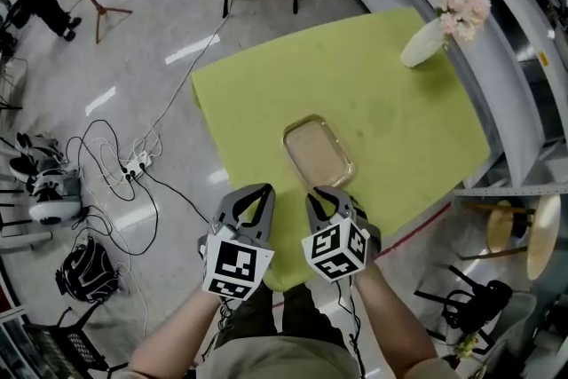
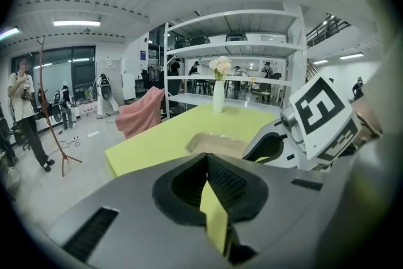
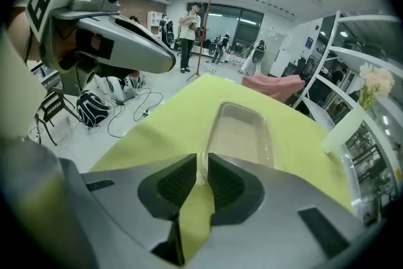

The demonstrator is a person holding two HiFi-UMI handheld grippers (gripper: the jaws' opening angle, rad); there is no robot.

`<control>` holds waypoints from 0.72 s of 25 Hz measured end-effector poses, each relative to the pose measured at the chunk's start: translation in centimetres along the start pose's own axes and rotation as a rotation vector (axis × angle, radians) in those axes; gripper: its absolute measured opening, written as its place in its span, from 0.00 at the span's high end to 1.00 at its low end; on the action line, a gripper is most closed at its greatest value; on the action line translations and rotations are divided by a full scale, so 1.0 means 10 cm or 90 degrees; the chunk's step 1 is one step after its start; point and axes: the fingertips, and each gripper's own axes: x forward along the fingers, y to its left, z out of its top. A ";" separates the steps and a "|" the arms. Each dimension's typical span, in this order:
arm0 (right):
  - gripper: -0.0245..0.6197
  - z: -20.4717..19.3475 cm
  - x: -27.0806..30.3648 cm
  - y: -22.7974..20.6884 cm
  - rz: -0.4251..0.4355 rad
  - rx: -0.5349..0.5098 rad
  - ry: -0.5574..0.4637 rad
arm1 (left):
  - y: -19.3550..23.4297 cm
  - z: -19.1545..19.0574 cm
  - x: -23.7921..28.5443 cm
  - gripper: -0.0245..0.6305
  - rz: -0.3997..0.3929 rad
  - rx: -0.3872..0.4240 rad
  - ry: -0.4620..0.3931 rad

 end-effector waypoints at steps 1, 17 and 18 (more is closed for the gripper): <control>0.87 -0.01 0.03 -0.01 -0.005 -0.003 0.004 | 0.00 -0.03 0.02 0.95 -0.002 0.000 0.002; 0.93 0.17 -0.18 -0.20 -0.015 0.026 -0.034 | 0.04 0.10 -0.04 0.95 0.004 0.007 -0.008; 0.93 0.21 -0.23 -0.24 -0.018 0.031 -0.043 | 0.05 0.14 -0.06 0.95 0.007 0.009 -0.013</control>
